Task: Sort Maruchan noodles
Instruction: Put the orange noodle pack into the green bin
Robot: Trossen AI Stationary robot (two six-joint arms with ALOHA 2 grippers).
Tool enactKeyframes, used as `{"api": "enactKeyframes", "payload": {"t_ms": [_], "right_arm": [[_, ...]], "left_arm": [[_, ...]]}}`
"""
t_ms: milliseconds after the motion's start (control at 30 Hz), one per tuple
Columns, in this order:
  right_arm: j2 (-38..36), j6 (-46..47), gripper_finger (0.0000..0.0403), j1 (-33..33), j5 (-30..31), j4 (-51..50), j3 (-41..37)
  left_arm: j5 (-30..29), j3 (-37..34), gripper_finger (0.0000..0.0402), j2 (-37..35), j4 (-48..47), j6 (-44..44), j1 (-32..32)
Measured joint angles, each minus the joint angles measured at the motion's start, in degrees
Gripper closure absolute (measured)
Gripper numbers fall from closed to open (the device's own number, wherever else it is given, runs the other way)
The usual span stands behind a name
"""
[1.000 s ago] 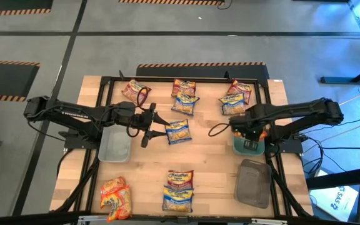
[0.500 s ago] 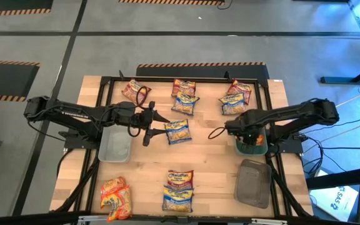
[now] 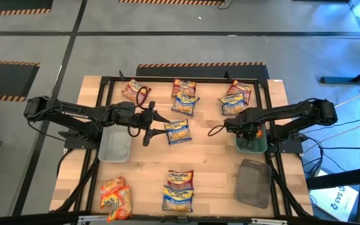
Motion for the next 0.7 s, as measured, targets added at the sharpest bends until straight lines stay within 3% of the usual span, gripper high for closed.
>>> {"api": "enactKeyframes", "payload": {"t_ms": [133, 333, 700], "right_arm": [[0.02, -0.91, 0.0308, -0.02, 4.92, 0.60, -0.02], [0.02, -0.62, 0.0296, -0.02, 5.71, 1.81, -0.04], [0.02, 2.94, 0.0180, -0.02, 9.10, 1.27, -0.04]], "left_arm": [[0.03, 0.00, 0.0208, 0.00, -0.12, 0.00, 0.00], [0.05, 0.00, 0.0208, 0.00, -0.74, -0.04, 0.00], [0.07, 0.00, 0.0208, 0.00, -0.75, -0.11, 0.00]]}}
